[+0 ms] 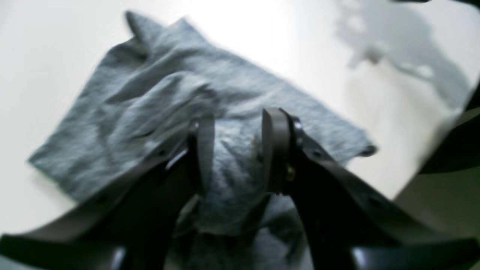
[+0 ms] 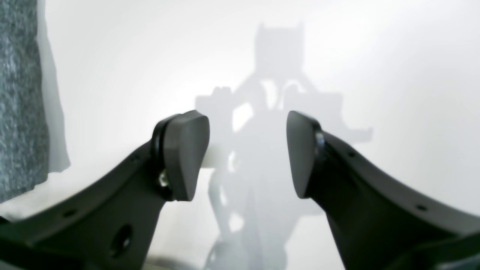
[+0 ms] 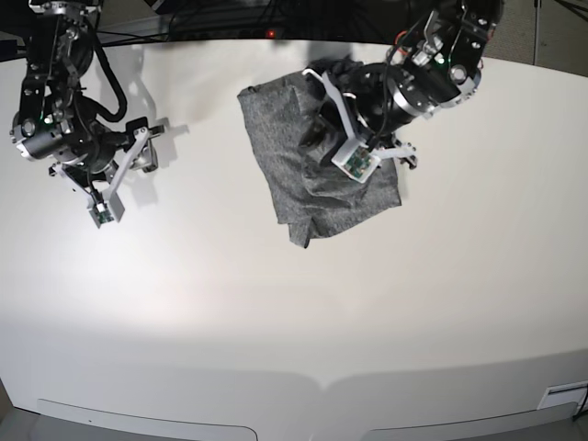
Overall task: Fold the T-shirt properly
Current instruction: 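Release the fold and move the left gripper onto the bundled shirt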
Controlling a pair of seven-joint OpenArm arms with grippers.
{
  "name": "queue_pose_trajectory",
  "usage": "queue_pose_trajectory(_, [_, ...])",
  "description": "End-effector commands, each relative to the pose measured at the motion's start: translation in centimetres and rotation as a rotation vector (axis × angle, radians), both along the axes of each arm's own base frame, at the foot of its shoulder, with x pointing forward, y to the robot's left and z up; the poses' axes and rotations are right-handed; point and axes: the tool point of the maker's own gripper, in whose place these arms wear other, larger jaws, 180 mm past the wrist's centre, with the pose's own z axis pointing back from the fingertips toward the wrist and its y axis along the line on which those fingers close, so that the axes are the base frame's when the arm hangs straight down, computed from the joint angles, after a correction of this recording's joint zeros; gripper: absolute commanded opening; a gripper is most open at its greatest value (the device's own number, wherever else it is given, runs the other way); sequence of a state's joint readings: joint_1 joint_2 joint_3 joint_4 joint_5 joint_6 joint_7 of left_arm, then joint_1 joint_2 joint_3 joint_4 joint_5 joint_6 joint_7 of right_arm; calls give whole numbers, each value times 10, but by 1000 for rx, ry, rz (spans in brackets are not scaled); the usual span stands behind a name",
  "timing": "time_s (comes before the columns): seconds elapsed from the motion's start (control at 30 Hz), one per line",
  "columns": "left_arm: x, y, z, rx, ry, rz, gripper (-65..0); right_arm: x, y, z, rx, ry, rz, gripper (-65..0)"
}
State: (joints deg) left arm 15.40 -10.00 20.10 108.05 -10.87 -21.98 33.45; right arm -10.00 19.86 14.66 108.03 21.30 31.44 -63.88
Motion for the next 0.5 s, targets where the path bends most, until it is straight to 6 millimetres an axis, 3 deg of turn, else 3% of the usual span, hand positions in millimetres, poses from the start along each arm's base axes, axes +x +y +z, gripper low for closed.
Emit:
queue_pose_trajectory(0.0, [6, -1, 11, -28, -34, 18, -451, 8, -3, 10, -6, -42, 1, -285])
queue_pose_trajectory(0.37, [8, 19, -10, 139, -10, 53, -475, 8, -3, 11, -5, -43, 1, -285])
queue_pose_trajectory(0.4, [7, 19, -11, 147, -1, 52, -495, 8, -3, 11, -4, -43, 1, -285])
queue_pose_trajectory(0.47, [5, 21, -14, 160, 13, 49, -597, 9, -3, 11, -4, -46, 1, -285])
